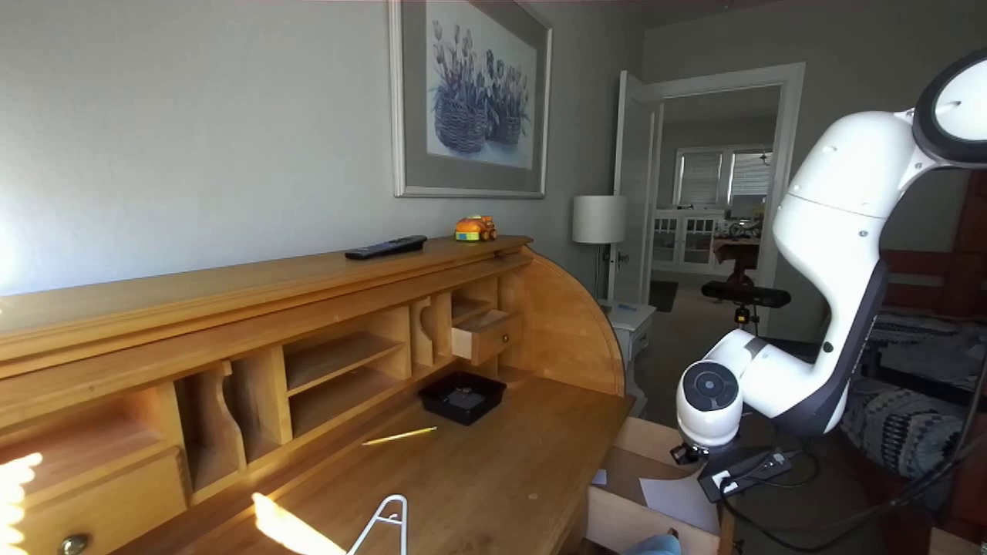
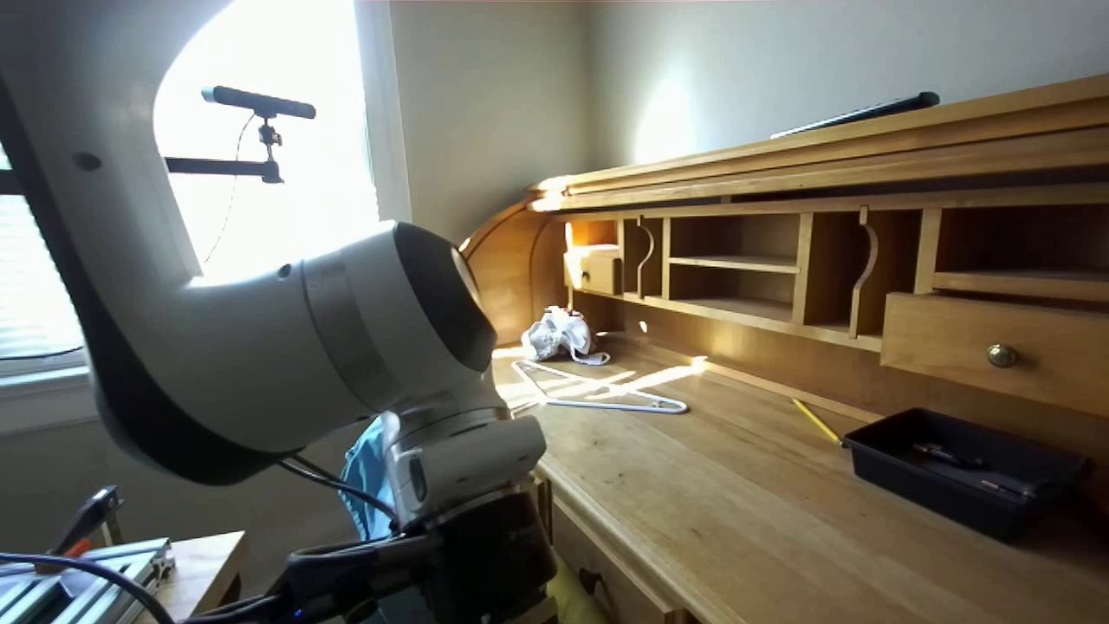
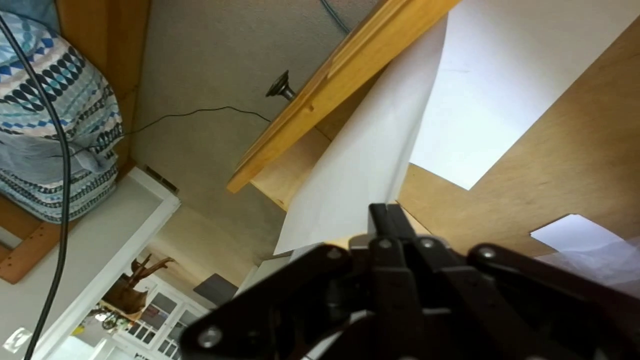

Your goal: Pick up the paper from the top of the cabinet and put it on the counter

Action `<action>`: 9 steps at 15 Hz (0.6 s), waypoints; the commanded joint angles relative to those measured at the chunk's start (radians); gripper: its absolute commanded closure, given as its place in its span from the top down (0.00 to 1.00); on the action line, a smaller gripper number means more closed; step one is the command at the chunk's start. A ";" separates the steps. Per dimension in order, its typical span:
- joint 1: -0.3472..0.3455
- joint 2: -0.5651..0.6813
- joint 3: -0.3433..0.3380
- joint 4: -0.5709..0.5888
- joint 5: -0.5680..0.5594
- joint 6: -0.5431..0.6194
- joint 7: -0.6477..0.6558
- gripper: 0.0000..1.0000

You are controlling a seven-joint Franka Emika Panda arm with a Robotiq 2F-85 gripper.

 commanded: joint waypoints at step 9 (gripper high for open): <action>-0.018 0.151 0.000 0.070 -0.035 0.011 0.031 0.00</action>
